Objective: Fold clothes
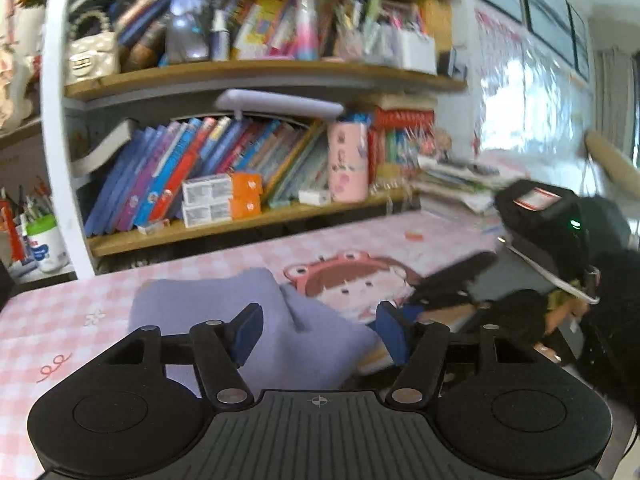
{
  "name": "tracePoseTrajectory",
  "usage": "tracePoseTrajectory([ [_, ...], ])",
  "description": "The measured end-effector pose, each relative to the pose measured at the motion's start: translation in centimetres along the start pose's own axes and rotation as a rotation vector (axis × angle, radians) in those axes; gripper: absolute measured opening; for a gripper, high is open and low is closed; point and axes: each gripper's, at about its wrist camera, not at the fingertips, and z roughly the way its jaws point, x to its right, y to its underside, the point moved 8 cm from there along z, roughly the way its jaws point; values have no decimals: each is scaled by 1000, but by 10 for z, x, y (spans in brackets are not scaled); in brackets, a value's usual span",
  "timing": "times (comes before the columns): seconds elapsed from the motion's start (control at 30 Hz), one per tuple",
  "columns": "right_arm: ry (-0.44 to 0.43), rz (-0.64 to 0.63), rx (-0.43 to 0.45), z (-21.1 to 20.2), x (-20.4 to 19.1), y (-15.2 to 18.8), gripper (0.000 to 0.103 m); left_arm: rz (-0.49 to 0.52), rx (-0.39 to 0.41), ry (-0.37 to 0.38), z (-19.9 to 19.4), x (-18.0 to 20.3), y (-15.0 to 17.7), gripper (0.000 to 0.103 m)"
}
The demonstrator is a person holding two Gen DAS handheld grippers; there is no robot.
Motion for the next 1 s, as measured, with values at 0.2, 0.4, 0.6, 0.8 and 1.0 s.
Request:
tracePoseTrajectory([
  [0.2, -86, 69, 116, -27, 9, -14, 66, -44, -99, 9, 27, 1, 27, 25],
  [0.4, -122, 118, 112, -22, 8, -15, 66, 16, -141, 11, 46, 18, 50, 25],
  [0.6, -148, 149, 103, -14, 1, -15, 72, 123, -129, 14, 25, 31, 46, 31],
  [0.8, -142, 355, 128, -12, 19, -11, 77, 137, -6, 31, -16, 9, 15, 74],
  [1.0, -127, 731, 104, 2, 43, 0, 77, -142, -22, -137, -13, -92, 17, 79],
])
